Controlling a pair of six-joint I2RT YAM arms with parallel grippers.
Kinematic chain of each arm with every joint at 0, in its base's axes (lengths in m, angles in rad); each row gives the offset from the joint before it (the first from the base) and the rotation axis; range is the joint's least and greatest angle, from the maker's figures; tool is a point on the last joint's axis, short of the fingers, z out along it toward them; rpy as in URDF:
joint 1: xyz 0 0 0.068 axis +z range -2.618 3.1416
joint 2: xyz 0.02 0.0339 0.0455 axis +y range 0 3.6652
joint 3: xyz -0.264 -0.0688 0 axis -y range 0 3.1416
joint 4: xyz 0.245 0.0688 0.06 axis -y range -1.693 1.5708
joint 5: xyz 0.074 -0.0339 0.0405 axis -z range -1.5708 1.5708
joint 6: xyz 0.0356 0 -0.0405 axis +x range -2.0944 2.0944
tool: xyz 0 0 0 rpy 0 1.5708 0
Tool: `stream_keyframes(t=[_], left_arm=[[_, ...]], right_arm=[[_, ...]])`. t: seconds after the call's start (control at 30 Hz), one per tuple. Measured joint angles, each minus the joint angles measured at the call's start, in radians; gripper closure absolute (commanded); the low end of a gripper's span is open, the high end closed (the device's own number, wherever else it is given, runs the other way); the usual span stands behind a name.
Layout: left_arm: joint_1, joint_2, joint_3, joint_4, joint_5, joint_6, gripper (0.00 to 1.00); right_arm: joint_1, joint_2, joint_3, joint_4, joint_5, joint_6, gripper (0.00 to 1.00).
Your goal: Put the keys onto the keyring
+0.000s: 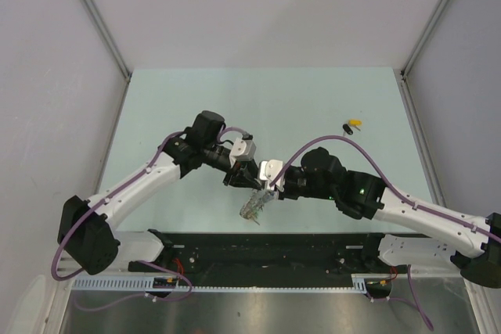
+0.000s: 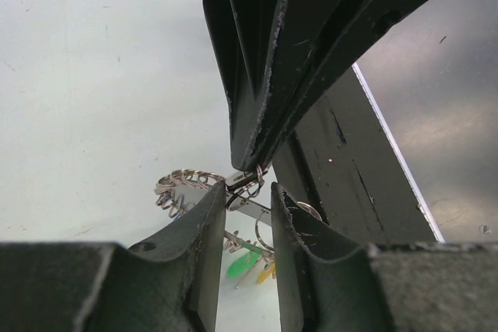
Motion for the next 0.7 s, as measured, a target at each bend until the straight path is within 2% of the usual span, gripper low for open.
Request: stream_keyframes(t=[0.2, 0.5, 0.7], left_arm=[[0.0, -0.008, 0.0, -0.006, -0.004, -0.001, 0.64], [0.0, -0.008, 0.0, -0.009, -0.006, -0.003, 0.69], [0.0, -0.008, 0.0, -0.002, -0.004, -0.024, 0.69]], right_arm=[[-0.004, -0.004, 0.0, -0.026, 0.002, 0.0, 1.0], [-0.006, -0.008, 0.0, -0.043, 0.001, 0.0, 1.0], [-0.005, -0.009, 0.0, -0.042, -0.003, 0.0, 1.0]])
